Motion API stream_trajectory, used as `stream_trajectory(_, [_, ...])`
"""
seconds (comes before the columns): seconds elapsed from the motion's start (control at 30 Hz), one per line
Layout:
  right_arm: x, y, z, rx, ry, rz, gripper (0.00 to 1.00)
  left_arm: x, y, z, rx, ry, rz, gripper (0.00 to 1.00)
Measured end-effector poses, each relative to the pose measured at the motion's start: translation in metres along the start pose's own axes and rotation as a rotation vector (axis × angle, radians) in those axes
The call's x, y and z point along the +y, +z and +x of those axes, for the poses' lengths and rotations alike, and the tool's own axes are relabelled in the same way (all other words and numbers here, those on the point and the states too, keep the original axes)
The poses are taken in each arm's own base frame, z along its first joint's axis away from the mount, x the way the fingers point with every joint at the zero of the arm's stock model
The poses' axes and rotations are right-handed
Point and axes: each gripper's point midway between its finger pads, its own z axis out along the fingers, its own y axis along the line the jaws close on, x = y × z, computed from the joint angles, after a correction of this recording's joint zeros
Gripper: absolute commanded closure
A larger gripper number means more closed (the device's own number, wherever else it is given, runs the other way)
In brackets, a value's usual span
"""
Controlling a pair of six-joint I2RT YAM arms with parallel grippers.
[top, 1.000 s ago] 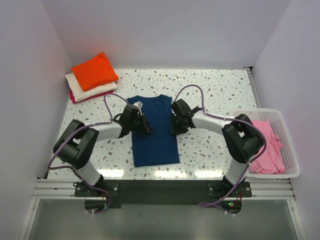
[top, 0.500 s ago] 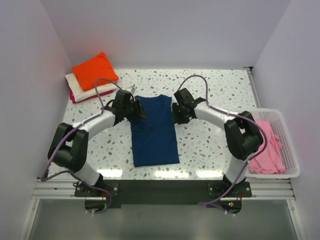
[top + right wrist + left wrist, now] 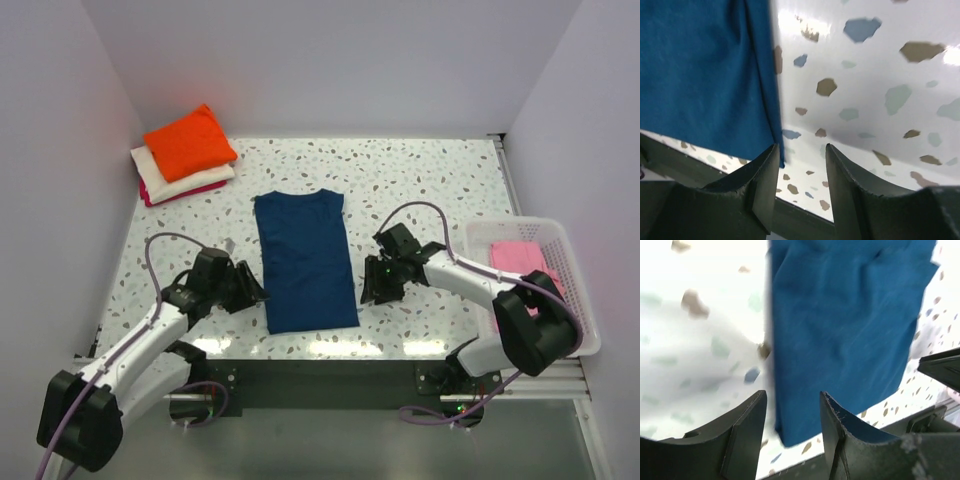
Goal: Fold and stack the t-shirts
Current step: Fold the tshirt
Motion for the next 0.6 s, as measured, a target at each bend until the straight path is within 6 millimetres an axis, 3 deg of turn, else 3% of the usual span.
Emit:
stream_trajectory(0.23, [0.008,-0.001,0.025,0.068,0.042,-0.091,0.54,0.016,-0.013,0.036,0.084,-0.079,-0.020,0.50])
stream_trajectory(0.47, [0.014,0.007,0.047,0.138,0.091,-0.158,0.54,0.032,-0.011,0.073,0.201,-0.110,-0.028,0.51])
stream_trajectory(0.6, [0.022,0.010,0.052,0.157,0.099,-0.192,0.54,0.029,-0.012,0.081,0.229,-0.126,0.002,0.51])
